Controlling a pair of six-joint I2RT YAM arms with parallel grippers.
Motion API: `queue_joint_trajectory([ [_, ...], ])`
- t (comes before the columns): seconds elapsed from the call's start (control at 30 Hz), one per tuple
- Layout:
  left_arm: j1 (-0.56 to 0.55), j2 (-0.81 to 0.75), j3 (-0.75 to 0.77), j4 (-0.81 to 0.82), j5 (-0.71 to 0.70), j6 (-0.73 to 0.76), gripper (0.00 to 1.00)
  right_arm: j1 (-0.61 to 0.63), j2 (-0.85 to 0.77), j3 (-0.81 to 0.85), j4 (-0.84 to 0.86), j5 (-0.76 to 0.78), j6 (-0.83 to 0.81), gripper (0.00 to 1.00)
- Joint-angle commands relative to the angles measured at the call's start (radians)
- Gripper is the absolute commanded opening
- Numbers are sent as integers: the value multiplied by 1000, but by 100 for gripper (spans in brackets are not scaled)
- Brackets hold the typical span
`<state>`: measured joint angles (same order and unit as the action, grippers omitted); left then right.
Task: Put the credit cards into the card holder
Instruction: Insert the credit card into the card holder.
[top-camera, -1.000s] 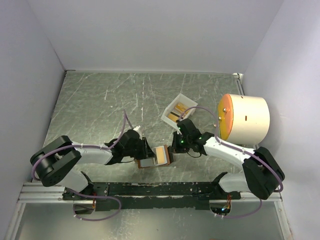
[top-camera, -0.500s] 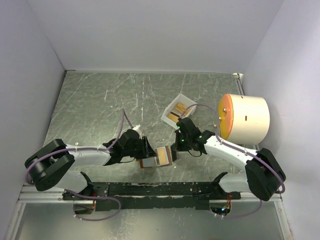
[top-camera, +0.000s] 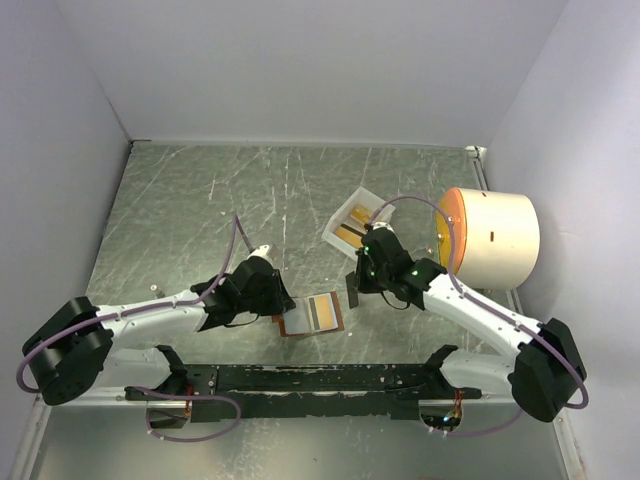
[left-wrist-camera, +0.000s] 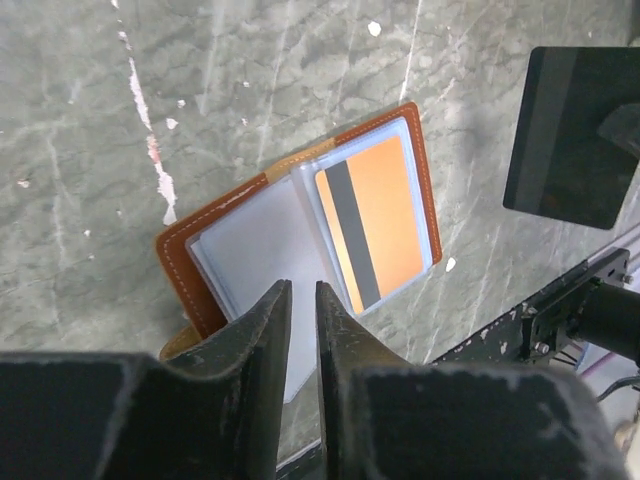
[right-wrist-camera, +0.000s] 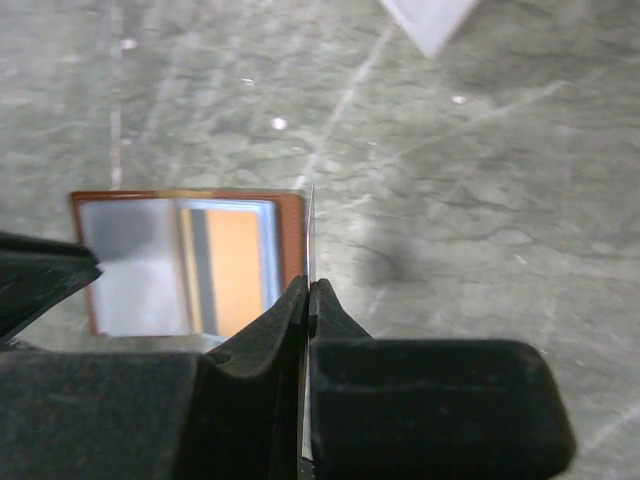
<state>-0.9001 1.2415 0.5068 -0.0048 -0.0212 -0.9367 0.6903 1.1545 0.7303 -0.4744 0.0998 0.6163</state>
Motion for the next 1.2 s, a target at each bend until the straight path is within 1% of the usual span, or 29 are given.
queue_joint_trajectory([
  [0.0,-3,-23,23,-102,-69,46,26,-2,-54,-49,163,-156,18,0],
  [0.07,-3,-22,18,-116,-78,53,27,-2,-67,-79,234,-218,36,0],
  [0.13,-3,-22,14,-137,-93,57,24,-1,-75,-118,312,-279,64,0],
  [0.27,-3,-32,-17,-127,-92,51,19,1,-47,-178,455,-387,106,0],
  [0.4,-3,-43,-54,-107,-90,40,15,0,4,-194,543,-431,121,0],
  [0.6,-3,-31,-83,-92,-96,33,16,0,78,-236,690,-486,150,0],
  [0.93,-2,-19,-102,-82,-93,39,15,4,175,-276,814,-516,167,0],
  [1.17,-3,-31,-119,-80,-103,36,16,6,249,-262,850,-530,150,0],
])
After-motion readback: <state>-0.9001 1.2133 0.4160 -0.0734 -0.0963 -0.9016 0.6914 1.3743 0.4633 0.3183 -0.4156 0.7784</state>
